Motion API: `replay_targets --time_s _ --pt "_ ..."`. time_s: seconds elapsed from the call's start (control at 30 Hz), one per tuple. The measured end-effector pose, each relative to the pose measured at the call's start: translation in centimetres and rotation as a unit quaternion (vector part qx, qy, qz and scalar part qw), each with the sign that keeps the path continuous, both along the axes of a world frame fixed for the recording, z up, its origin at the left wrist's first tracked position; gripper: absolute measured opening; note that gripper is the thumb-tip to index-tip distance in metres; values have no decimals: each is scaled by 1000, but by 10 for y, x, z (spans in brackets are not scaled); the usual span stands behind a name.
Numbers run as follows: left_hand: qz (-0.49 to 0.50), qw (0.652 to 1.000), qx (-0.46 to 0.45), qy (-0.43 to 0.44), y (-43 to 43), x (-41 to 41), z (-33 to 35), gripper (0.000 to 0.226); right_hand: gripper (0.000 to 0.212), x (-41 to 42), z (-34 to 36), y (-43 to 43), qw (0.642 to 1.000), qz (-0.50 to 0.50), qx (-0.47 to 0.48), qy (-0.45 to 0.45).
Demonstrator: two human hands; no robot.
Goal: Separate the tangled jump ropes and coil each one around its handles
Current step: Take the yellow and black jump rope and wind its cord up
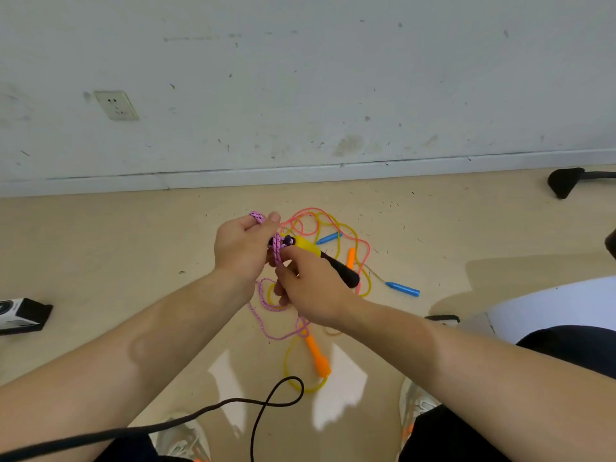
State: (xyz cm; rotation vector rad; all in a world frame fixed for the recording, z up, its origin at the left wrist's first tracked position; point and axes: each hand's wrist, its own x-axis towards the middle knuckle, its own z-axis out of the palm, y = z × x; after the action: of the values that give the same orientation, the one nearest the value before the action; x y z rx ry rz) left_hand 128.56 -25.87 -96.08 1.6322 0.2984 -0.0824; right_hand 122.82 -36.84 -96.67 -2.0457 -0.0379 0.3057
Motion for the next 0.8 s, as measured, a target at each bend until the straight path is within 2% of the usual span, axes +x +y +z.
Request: replay_targets --time_s 0.1,0.2,0.3,0.4,0.5,0.63,0.8 --pt "-1 999 -35 17 -2 -3 4 13 19 -2 -6 2 987 54 -122 -90" --pt "15 999 -25 34 0 1 1 19 21 -4 -9 3 983 54 -139 -110" --pt "36 999 -19 37 7 11 4 5 23 -8 -13 3 988 67 -111 -85" --pt "69 994 -66 60 16 21 12 6 31 -14 -15 1 995 68 -55 -39" --pt "32 990 -107 82 26 25 22 3 35 -11 -18 -8 998 62 -23 20" --pt "-36 984 -143 98 41 29 30 9 44 5 -24 -29 996 51 -49 47" --pt "-76 984 -149 65 60 40 32 22 42 15 -28 -48 992 69 -74 79"
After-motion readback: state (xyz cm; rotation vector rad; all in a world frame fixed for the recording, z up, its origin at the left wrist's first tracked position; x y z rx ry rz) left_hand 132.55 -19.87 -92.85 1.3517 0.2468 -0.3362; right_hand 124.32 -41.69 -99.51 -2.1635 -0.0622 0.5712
